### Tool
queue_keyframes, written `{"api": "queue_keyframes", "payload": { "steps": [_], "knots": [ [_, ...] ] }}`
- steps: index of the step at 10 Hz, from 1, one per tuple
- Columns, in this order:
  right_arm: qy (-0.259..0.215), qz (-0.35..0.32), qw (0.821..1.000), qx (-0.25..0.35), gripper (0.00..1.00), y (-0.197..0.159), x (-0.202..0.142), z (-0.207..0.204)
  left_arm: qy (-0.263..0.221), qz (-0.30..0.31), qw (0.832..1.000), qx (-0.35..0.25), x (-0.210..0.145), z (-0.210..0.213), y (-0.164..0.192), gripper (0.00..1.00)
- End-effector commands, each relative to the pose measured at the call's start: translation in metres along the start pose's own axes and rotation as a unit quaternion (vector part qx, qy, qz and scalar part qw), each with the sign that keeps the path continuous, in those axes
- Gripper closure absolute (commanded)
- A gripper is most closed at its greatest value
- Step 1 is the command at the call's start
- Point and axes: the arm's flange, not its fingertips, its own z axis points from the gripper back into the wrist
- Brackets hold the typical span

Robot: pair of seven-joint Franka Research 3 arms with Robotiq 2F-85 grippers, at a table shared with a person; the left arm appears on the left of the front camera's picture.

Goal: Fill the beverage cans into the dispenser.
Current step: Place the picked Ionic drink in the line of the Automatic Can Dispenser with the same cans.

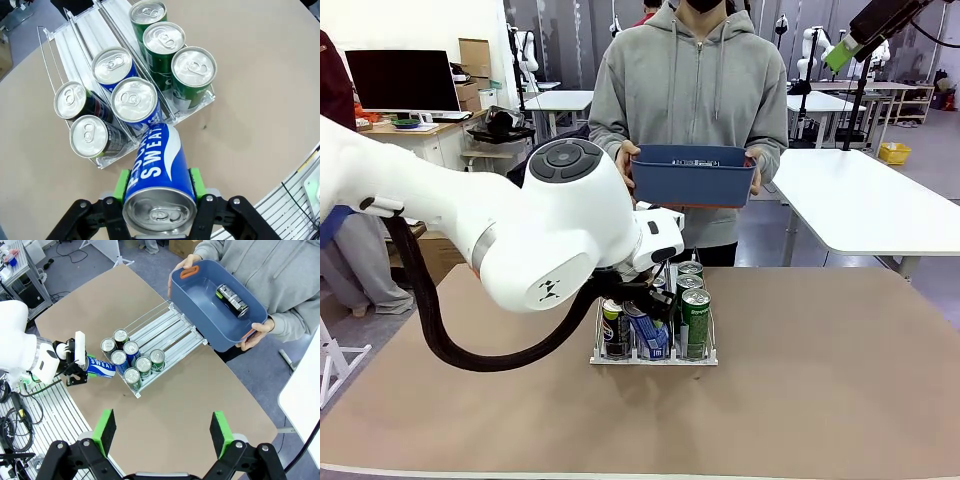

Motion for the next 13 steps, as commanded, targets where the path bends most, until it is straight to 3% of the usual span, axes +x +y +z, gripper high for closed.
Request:
{"api": "queue_keyframes", "payload": {
  "steps": [1,6,13],
  "knots": [
    [0.000,0.000,1.000,0.001,0.00,0.000,-0.001,0.000,-0.012,0.008,0.999,0.029,0.015,-0.014,-0.006,0.42],
    [0.000,0.000,1.000,0.001,0.00,0.000,-0.001,0.000,0.010,0.016,1.000,0.024,0.041,-0.041,-0.005,0.42],
    [0.000,0.000,1.000,0.001,0.00,0.000,-0.001,0.000,-0.020,0.059,0.996,0.060,0.070,-0.064,0.011,0.42]
  ]
}}
